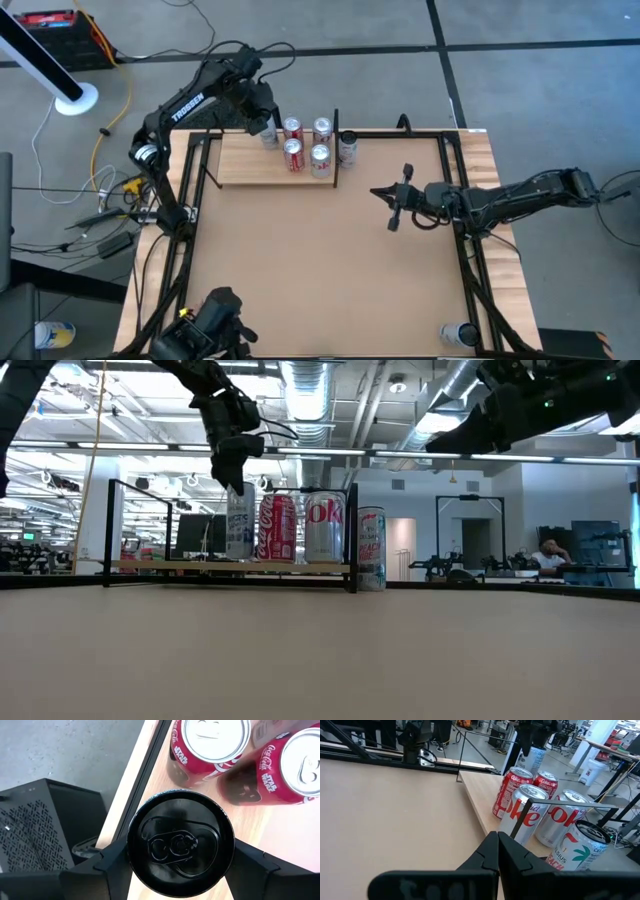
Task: Place canned beverage on shelf
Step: Put the left white and blue soda can on the shelf
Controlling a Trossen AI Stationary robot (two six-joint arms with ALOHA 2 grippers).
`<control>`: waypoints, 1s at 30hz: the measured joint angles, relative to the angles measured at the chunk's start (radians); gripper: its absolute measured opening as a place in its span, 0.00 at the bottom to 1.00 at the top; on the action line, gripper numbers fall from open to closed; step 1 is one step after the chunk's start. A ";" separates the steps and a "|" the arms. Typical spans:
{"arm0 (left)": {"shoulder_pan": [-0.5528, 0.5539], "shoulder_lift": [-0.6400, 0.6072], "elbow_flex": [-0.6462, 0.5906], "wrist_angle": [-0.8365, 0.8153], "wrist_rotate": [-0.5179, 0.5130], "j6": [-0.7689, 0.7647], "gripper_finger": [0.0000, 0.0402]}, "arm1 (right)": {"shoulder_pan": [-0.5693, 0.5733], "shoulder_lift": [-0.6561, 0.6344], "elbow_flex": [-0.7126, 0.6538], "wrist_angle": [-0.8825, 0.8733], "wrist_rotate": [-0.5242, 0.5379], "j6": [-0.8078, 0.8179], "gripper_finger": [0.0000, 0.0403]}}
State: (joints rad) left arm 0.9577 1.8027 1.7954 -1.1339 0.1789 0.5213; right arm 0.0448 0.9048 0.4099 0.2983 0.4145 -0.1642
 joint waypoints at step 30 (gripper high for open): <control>-0.008 0.032 0.006 -0.012 -0.034 -0.020 0.59 | 0.000 0.000 0.000 0.001 -0.023 -0.001 0.06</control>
State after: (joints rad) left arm 0.9497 1.8347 1.8019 -1.1458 0.1448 0.5011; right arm 0.0452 0.9049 0.4099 0.2993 0.3918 -0.1648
